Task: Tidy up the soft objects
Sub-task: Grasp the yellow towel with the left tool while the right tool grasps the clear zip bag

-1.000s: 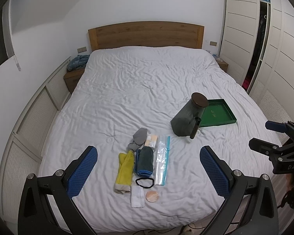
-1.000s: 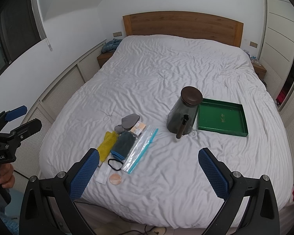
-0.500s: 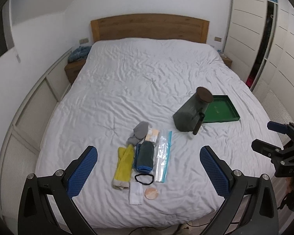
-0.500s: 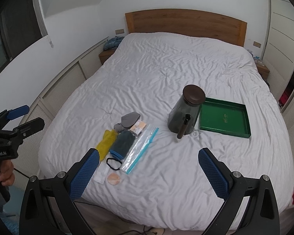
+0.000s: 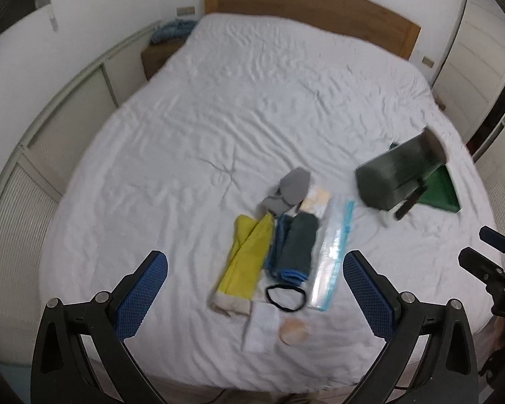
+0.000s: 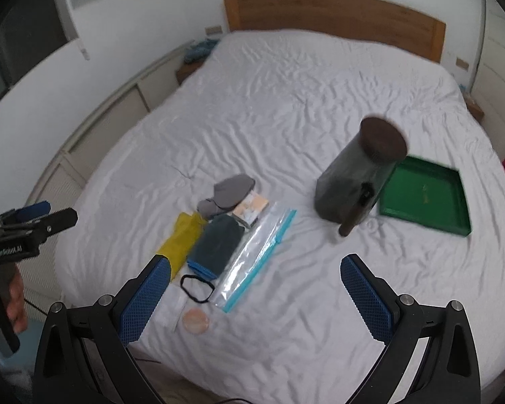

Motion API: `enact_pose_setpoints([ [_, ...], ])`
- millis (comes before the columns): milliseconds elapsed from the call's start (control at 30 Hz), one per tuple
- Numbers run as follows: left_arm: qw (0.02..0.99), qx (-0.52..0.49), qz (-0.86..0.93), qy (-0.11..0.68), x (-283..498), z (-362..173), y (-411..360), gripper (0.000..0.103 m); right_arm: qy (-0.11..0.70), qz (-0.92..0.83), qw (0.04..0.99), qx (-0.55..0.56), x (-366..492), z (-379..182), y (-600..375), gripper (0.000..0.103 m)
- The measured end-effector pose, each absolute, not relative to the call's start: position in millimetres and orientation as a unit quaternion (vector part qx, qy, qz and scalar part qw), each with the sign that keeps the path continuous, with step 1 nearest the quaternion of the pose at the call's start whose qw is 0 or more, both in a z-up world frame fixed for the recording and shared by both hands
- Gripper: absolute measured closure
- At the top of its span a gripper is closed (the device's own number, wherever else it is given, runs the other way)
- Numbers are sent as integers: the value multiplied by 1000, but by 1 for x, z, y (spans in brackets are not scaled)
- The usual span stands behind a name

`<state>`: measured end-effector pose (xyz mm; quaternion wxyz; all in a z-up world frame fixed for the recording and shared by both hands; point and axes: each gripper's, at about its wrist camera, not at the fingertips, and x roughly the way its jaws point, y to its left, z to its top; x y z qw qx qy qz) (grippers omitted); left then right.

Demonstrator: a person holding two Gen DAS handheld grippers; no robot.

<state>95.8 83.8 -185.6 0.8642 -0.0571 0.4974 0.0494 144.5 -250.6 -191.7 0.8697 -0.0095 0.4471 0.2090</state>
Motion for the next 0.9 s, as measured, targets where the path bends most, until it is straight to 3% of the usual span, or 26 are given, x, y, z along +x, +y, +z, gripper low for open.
enact_pose_setpoints([
  [400,816,6,8,578,158,-347,85,1,517,161,841,10,226,-361,-171,0],
  [900,780,35,10,625,184,-428,93,2,545,119,829,20,290,-461,-138,6],
])
